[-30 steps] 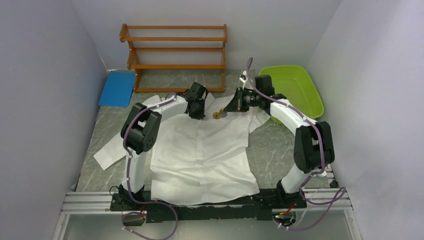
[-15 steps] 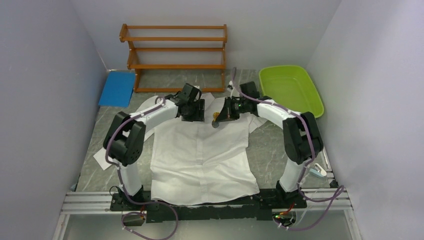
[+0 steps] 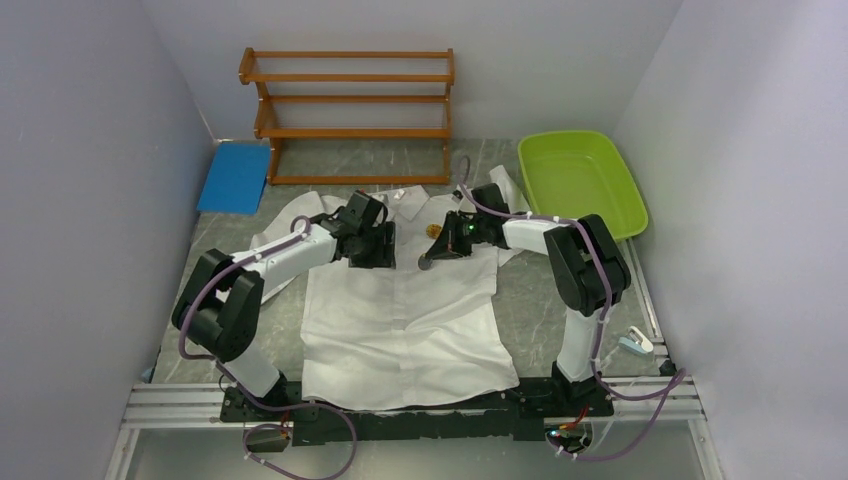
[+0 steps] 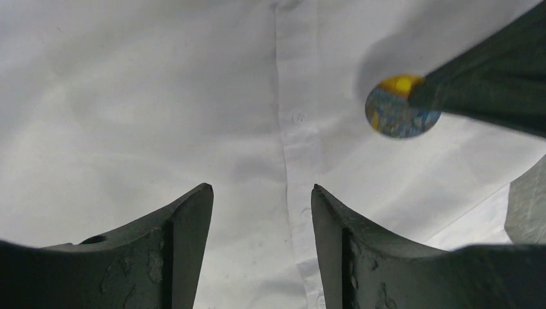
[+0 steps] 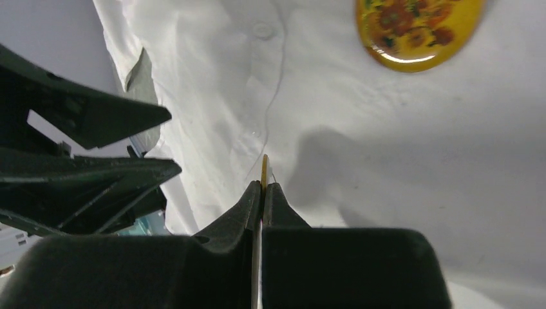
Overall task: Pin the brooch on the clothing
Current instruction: Pin the brooch to the clothes.
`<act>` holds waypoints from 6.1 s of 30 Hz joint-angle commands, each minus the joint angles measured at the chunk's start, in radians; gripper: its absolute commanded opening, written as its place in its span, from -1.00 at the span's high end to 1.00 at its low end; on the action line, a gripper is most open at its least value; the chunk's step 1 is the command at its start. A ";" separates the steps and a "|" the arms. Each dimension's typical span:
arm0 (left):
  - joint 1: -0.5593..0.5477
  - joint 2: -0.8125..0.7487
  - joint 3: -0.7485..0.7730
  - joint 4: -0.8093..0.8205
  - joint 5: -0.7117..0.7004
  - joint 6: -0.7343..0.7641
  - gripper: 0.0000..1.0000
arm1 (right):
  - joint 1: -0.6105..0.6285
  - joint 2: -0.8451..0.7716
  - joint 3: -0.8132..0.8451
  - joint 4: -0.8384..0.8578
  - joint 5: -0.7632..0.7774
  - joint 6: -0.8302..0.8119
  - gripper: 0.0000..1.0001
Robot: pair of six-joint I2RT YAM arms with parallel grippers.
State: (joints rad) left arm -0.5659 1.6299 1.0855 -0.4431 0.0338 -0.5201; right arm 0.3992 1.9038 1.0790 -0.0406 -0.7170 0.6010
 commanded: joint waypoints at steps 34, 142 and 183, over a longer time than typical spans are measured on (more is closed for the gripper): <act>-0.101 0.041 -0.038 0.012 -0.032 -0.039 -0.23 | -0.160 -0.093 -0.190 0.129 -0.040 0.120 1.00; -0.277 -0.083 -0.190 0.888 0.293 0.332 0.95 | -0.223 -0.881 -0.292 0.134 0.149 -0.030 -0.79; -0.131 -0.134 -0.188 1.002 0.801 0.258 0.95 | -0.178 -0.928 -0.514 0.259 -0.454 -0.925 -0.53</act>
State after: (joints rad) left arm -0.6987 1.5303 0.8680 0.4927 0.7799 -0.2752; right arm 0.2096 0.9524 0.5232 0.3191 -1.0866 -0.1280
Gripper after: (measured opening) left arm 0.056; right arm 0.788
